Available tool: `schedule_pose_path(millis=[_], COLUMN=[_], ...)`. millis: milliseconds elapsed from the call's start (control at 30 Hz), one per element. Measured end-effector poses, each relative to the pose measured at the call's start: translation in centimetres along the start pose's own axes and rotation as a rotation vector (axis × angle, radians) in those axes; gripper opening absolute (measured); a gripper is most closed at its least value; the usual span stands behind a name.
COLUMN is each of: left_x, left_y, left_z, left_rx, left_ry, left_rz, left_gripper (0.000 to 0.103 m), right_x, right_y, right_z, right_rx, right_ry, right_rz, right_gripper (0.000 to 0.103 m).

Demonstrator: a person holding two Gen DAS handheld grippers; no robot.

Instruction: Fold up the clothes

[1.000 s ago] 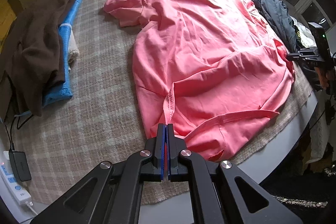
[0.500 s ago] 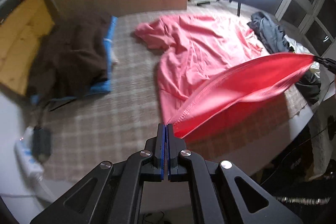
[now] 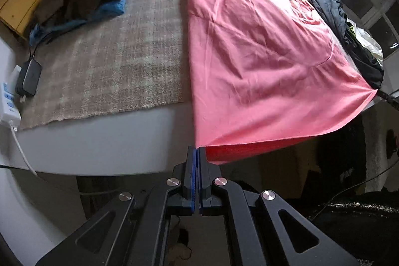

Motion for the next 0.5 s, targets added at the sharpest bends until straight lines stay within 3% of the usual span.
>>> schedule_pose_path(millis=[200,400,500], left_x=[-0.8,3.4,3.1], left_y=[0.0,3.0,4.1], left_z=[0.1,-0.6,0.3], left_rx=[0.029,0.032,0.004], left_ry=[-0.043,0.001,0.005], left_rz=[-0.012,0.121,0.166], left_gripper=[0.0,0.005,0.005], right_x=[-1.5,3.1,3.3], right_y=[0.1,3.7,4.4], right_z=[0.5,-1.0,-1.3], right_rx=[-0.044,-0.017,-0.031], right_ry=[0.012,0.016,0.041], right_rz=[-0.013,0.142,0.232], right_gripper=[0.001,0.001,0.002])
Point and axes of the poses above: each gripper's, at about its wrist camera, not at the fingertips, and x roughly the way its jaws point, z to its left, y to its underside, the point moved 6 cm from there along x, roughly the way its jaws point, and after that the axes turned 14 degrees about x, right-handed, at the moved point
